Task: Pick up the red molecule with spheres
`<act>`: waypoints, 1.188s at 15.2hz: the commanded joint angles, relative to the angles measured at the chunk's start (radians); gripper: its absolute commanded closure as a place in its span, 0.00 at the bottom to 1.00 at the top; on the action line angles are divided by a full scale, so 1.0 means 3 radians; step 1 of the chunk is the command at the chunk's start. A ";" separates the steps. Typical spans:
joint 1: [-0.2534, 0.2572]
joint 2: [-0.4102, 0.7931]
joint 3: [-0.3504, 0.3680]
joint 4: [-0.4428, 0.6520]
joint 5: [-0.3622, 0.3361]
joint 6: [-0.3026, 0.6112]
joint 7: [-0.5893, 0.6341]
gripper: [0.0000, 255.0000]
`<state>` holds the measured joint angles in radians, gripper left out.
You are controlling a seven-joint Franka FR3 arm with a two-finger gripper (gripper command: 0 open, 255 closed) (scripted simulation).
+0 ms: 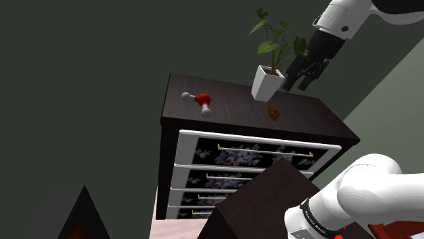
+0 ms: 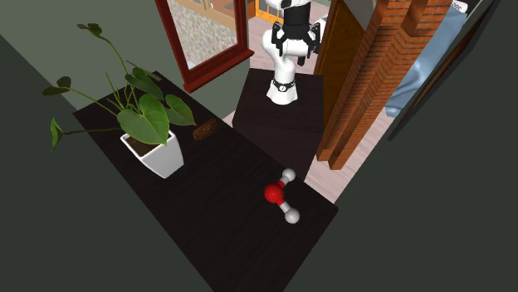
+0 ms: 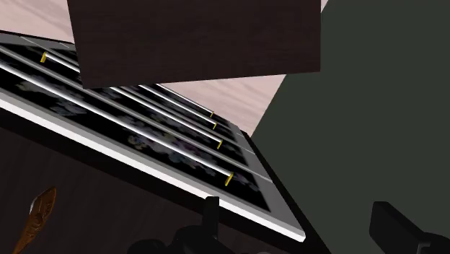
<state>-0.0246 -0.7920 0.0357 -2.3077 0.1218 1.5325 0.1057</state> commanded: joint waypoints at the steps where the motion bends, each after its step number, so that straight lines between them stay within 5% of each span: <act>1: 0.0000 0.0000 0.0000 0.0000 0.0000 0.0000 0.0000 0.00; 18: -0.0191 0.1927 0.0528 0.0425 -0.0121 0.1397 0.0957 0.00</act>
<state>-0.0779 -0.2535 0.1884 -2.2043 0.0946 1.9376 0.3735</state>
